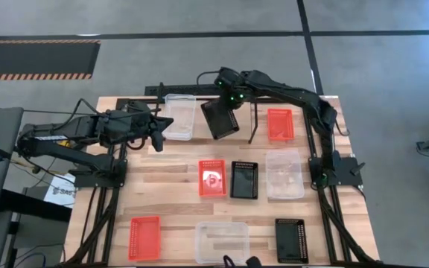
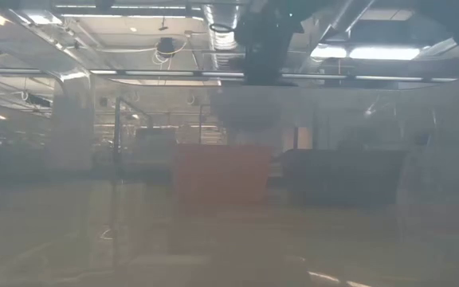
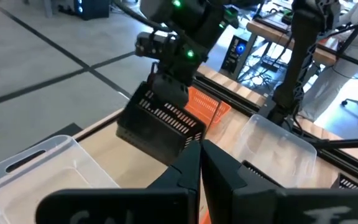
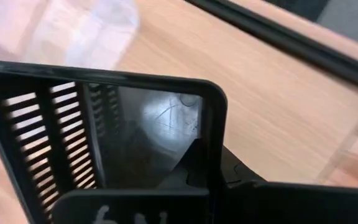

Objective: Stack baskets on shelf by color
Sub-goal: Put the top black bin on the shelf

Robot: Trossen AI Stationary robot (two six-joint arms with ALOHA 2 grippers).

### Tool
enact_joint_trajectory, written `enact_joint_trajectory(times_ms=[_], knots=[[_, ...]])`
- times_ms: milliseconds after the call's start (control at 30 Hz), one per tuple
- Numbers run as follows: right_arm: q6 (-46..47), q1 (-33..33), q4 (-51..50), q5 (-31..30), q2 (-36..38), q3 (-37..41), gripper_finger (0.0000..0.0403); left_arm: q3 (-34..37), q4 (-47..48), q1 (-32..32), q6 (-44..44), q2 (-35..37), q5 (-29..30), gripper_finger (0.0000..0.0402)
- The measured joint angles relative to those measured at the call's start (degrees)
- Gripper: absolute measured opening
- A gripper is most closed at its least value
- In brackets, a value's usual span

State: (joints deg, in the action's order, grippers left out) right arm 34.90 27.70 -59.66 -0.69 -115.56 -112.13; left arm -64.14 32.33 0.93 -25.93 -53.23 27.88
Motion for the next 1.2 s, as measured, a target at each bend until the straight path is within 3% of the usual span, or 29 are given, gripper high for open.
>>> enact_joint_trajectory(times_ms=[333, 767, 1200], knots=[[0.23, 0.46, 6.77, 5.04, -0.1, -0.03, 0.0001, 0.0, 0.07, 0.0, 0.43, 0.0, 0.68, 0.0], [-0.27, -0.83, 4.85, 8.22, -7.78, 0.01, 0.0001, 0.0, 0.15, 0.02, 0.39, 0.0, 1.07, 0.0], [-0.4, 3.79, 3.27, 9.14, -9.54, -0.09, 0.0001, 0.0, 0.18, 0.02, 0.0, 0.0, 1.09, 0.0]])
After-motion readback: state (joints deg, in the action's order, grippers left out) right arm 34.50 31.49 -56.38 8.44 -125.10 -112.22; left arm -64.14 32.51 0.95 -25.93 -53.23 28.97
